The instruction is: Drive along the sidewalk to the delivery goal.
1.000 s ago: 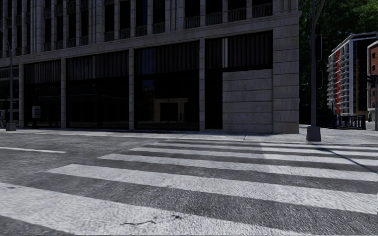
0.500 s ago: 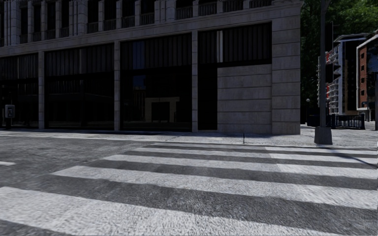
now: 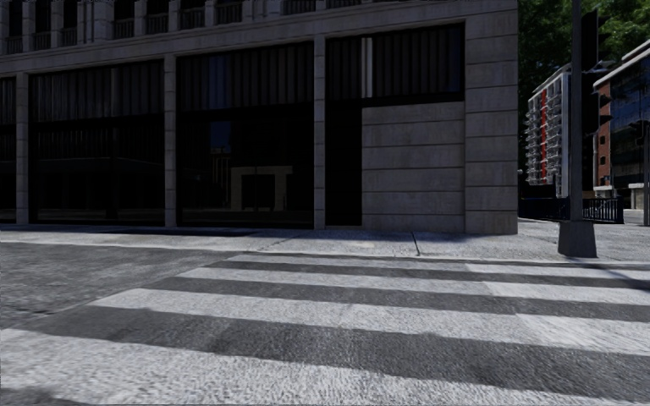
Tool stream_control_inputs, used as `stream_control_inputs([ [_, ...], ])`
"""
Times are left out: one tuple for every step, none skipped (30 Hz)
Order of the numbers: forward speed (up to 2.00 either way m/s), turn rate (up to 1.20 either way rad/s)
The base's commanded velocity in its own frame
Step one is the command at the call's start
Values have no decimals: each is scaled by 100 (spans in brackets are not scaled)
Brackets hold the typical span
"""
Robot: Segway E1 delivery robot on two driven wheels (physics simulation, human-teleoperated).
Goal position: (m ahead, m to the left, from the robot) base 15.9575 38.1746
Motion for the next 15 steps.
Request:
stream_control_inputs([
  [200, 0],
  [200, 0],
  [200, 0],
  [200, 0],
  [200, 0],
  [200, 0],
  [200, 0],
  [200, 0],
  [200, 0],
  [200, 0],
  [200, 0],
  [200, 0],
  [200, 0],
  [200, 0],
  [200, 0],
])
